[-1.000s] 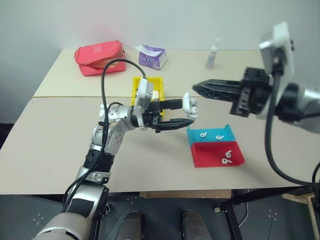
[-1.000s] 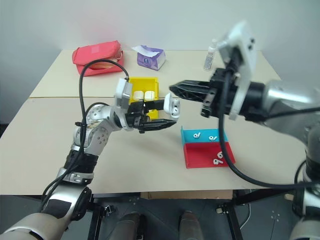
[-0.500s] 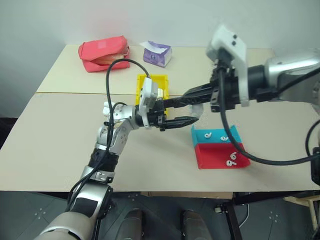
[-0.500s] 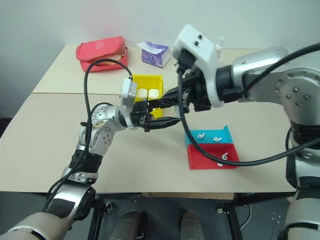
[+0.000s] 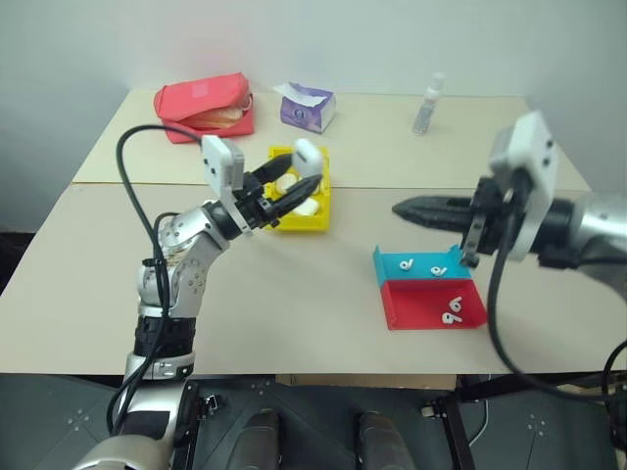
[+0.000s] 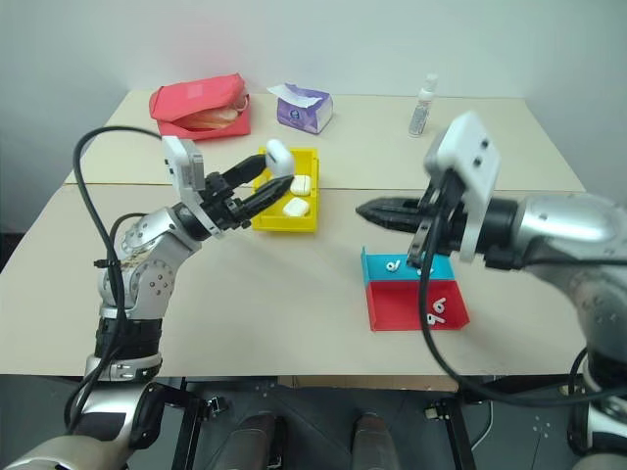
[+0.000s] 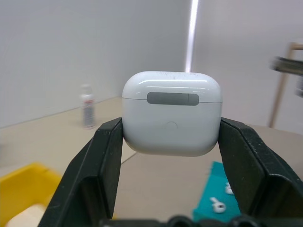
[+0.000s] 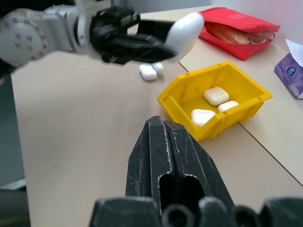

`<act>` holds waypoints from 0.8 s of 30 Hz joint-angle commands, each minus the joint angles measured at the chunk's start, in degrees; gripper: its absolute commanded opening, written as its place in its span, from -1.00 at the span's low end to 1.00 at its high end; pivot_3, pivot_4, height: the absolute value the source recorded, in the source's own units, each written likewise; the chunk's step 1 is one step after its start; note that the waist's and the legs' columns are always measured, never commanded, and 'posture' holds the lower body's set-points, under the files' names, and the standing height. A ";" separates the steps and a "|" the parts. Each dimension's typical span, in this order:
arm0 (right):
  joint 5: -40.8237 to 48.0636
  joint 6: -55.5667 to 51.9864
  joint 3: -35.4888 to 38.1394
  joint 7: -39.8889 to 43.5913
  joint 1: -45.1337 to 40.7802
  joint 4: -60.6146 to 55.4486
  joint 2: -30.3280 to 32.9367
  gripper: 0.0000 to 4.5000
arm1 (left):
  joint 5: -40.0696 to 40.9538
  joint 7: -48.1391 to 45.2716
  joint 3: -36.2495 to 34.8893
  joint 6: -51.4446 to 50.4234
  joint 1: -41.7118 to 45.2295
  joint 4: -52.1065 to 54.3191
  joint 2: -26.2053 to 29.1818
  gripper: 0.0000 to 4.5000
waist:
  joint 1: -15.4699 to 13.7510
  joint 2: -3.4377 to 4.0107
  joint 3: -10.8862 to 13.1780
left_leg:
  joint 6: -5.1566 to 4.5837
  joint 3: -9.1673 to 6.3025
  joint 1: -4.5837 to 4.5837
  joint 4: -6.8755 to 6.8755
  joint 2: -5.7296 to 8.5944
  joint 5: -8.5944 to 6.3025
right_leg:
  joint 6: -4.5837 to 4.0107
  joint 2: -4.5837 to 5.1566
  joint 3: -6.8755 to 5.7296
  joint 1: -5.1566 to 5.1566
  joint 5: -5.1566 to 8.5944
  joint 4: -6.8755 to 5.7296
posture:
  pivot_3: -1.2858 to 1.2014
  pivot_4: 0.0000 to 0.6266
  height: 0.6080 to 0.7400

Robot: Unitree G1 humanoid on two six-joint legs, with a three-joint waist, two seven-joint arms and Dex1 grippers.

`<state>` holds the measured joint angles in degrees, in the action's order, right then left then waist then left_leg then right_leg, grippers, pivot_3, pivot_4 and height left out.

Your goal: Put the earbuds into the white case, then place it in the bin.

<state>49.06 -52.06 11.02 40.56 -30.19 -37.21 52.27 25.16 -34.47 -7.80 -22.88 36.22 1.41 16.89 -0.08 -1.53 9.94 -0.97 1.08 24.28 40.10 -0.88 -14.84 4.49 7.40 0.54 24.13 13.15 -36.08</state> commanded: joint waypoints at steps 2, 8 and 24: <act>-2.22 4.18 0.11 -2.31 3.40 -3.24 -2.61 -0.97 | -5.94 15.83 -3.80 -5.13 -2.05 4.16 0.54 0.23 | 0.20 0.00 0.00 | 0.04 0.04 -0.03 0.00 0.00 0.02 | 0.00 0.00 0.05 0.03 0.00 -0.01 | 0.03 -0.52 1.00; -1.10 4.54 1.06 -2.98 5.20 -3.44 -4.17 -0.97 | -7.67 18.81 -3.92 -10.92 -5.96 8.79 4.53 0.23 | 0.18 0.00 0.00 | 0.06 0.01 -0.05 -0.10 0.01 0.03 | -0.02 -0.01 0.02 0.01 -0.01 -0.06 | 0.03 -0.52 1.00; -1.09 3.49 -0.59 -4.52 2.93 -2.09 -4.75 -0.97 | -13.44 13.58 5.94 3.26 16.68 -23.19 -3.93 0.23 | -0.61 -0.04 -0.02 | 0.06 0.40 -0.03 -0.03 0.08 0.04 | -0.04 0.00 -0.08 -0.11 -0.03 0.02 | 0.03 -0.52 1.00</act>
<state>47.49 -48.44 9.45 36.91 -26.36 -38.49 47.33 14.32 -20.77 -3.34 -23.51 50.33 -17.60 13.28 -0.69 -1.57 9.92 -0.91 1.50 24.25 40.08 -0.81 -14.80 4.45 7.40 0.46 24.02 13.12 -36.08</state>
